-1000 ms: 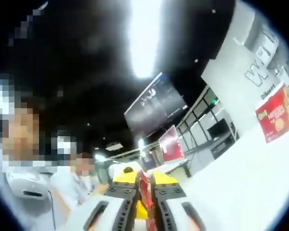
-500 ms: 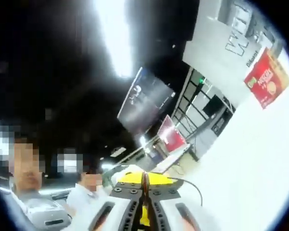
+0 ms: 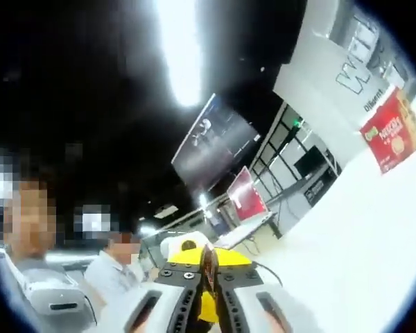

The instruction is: Tear open the coffee pouch, take out the coffee, and pour the coffee from the pouch into the cup

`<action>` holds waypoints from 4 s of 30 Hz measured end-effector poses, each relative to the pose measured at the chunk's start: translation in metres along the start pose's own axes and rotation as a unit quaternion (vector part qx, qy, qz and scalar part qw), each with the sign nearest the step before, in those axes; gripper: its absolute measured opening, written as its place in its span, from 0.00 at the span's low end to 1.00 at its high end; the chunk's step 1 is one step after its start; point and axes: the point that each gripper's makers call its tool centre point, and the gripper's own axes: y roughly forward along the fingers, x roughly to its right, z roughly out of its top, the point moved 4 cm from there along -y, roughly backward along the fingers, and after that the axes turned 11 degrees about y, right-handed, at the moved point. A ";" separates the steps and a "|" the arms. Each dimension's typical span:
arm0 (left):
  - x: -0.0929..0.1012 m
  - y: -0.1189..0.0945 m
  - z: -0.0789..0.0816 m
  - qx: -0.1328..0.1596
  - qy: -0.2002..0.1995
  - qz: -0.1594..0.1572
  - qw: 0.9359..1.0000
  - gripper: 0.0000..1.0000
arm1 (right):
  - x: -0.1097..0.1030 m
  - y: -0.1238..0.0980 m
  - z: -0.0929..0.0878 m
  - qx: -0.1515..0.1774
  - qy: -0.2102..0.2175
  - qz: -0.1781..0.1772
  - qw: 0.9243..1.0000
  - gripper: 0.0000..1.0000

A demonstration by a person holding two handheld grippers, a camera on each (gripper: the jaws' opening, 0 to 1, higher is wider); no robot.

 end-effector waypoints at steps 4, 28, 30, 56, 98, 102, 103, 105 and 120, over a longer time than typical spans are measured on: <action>-0.001 0.000 0.000 -0.002 0.000 0.004 1.000 0.09 | 0.001 0.001 0.000 -0.010 -0.036 -0.013 0.999 0.08; 0.003 -0.004 0.010 0.015 0.019 0.004 1.000 0.10 | -0.002 0.009 -0.005 -0.004 0.021 -0.022 1.000 0.04; 0.001 -0.003 0.007 -0.003 0.037 0.017 0.999 0.10 | 0.004 0.008 -0.007 0.001 0.057 -0.021 0.998 0.02; -0.009 0.000 -0.005 -0.019 0.000 0.034 0.999 0.10 | 0.006 0.009 -0.011 -0.008 -0.097 -0.124 0.987 0.03; 0.009 -0.006 0.025 0.022 0.078 0.052 0.995 0.08 | -0.034 -0.002 0.007 0.014 -0.203 -0.008 0.979 0.17; 0.029 -0.013 0.018 0.016 0.082 -0.053 0.995 0.08 | -0.052 -0.005 -0.010 -0.072 -0.190 0.087 0.975 0.23; 0.031 -0.014 0.017 0.011 0.082 -0.061 0.995 0.08 | -0.055 -0.004 -0.017 -0.093 -0.186 0.101 0.973 0.26; 0.035 -0.013 0.015 0.004 0.083 -0.078 0.993 0.08 | -0.055 -0.001 -0.019 -0.099 -0.195 0.097 0.971 0.25; 0.043 -0.006 0.007 -0.032 0.107 -0.078 0.991 0.08 | -0.035 -0.004 -0.027 -0.140 -0.253 0.026 0.957 0.29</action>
